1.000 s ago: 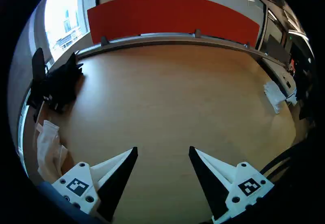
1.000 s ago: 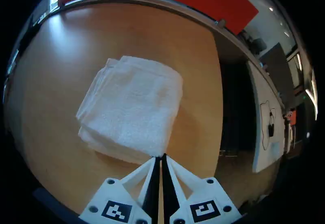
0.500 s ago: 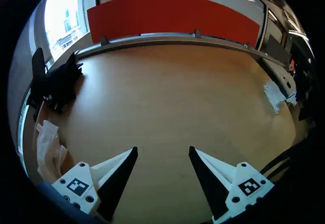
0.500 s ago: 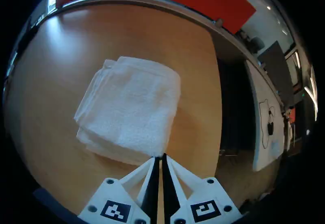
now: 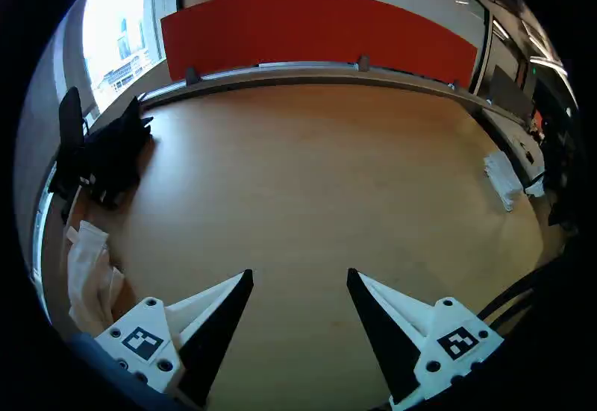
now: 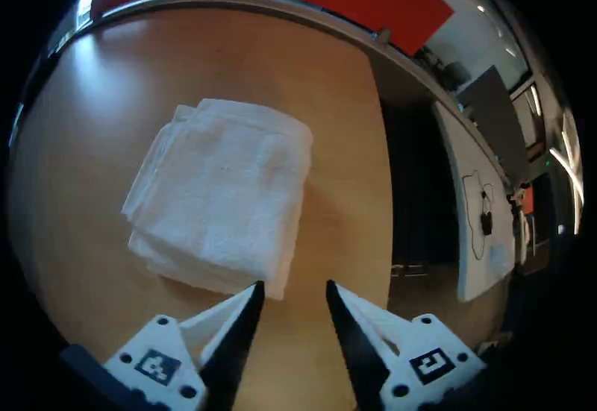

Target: Fold towel

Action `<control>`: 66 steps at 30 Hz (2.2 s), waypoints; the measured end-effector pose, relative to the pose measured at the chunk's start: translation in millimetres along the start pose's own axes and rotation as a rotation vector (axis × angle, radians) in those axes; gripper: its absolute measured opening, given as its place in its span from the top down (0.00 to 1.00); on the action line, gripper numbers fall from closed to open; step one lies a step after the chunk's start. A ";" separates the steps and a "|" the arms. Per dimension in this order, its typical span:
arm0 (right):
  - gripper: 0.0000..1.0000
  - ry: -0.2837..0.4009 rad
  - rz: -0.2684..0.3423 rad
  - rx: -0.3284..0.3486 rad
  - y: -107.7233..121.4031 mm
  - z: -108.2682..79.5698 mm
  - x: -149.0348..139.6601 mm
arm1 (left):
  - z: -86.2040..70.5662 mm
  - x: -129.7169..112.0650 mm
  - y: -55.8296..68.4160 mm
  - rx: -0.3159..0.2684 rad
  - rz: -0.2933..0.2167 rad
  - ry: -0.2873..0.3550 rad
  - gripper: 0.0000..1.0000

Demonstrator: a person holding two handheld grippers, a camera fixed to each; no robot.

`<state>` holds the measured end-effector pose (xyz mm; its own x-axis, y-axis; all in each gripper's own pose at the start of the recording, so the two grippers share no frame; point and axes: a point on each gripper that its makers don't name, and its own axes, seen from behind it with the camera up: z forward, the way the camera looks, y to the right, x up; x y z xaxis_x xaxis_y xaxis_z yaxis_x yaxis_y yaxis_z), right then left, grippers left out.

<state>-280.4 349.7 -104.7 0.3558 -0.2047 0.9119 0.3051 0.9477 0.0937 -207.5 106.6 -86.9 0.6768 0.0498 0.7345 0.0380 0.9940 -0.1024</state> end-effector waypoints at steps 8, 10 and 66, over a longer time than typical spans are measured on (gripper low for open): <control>0.01 0.022 0.019 -0.009 -2.9 -6.3 0.2 | -0.7 2.6 -0.2 -0.006 0.000 0.007 0.07; 0.01 0.030 0.025 -0.006 -5.2 -8.0 1.7 | -0.7 3.0 -0.6 -0.007 0.000 0.008 0.07; 0.01 0.464 0.478 -0.010 -59.0 -79.8 103.3 | -11.7 72.2 -31.4 0.036 -0.060 0.192 0.07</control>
<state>-191.2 253.1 -47.9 0.7968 0.1510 0.5851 0.0267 0.9585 -0.2837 -151.3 77.8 -38.5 0.8019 -0.0256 0.5969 0.0584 0.9977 -0.0357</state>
